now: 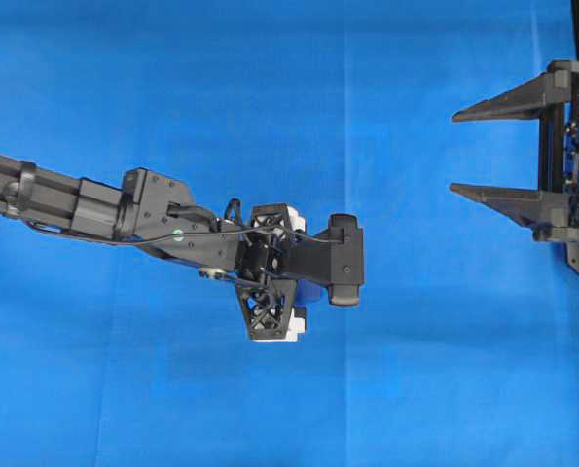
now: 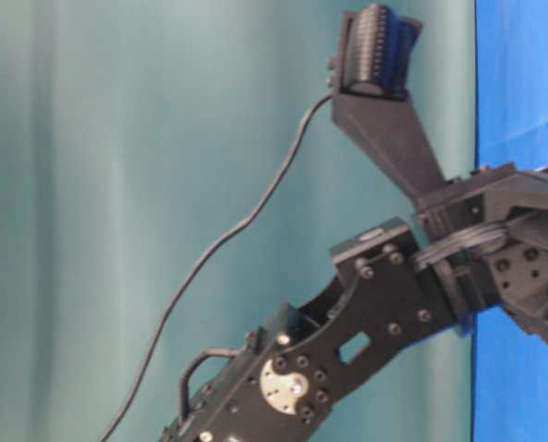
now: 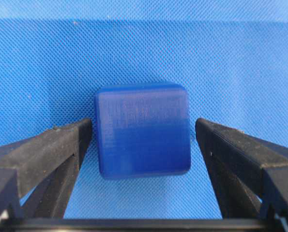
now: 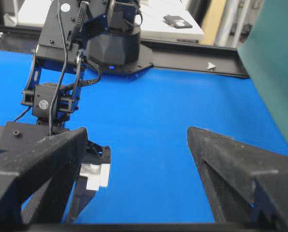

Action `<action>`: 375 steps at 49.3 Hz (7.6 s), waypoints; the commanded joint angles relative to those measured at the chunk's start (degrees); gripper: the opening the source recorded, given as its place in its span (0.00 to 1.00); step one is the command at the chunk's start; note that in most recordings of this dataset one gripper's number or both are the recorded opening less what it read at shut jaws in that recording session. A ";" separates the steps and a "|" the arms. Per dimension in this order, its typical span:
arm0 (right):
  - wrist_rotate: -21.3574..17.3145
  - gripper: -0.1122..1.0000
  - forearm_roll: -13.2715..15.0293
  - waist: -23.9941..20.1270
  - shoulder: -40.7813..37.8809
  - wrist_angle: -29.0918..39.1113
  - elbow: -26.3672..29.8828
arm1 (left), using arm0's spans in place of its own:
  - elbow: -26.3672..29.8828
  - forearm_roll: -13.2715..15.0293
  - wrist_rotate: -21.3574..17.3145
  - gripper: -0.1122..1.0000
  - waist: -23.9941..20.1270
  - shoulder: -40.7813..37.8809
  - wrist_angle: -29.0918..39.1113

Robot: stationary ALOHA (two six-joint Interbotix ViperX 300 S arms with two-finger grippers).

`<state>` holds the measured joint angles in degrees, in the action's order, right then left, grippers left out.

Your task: Handover the blue block to the right arm after grasping it with the left arm, then place it in the designated position.

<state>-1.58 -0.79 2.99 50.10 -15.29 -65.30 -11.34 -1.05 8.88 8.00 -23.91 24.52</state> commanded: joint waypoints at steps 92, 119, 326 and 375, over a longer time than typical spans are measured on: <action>-0.09 0.98 -0.18 0.09 -1.23 -1.14 1.49 | 10.55 -0.09 -0.79 0.54 0.09 16.96 23.12; -0.09 0.98 -0.18 0.09 -1.23 -1.23 1.49 | 11.43 -0.53 -0.88 0.54 0.09 17.58 23.99; 21.71 0.96 26.89 -7.91 -1.32 1.49 5.89 | -28.04 -0.18 -6.06 0.54 -3.60 39.29 -38.85; 33.40 0.96 31.64 -8.00 -2.20 4.92 5.80 | -28.30 -0.18 -5.98 0.54 -3.60 39.46 -38.85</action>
<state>31.90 30.76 -4.83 48.16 -10.02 -60.82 -40.25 -1.23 2.81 4.57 14.33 -13.71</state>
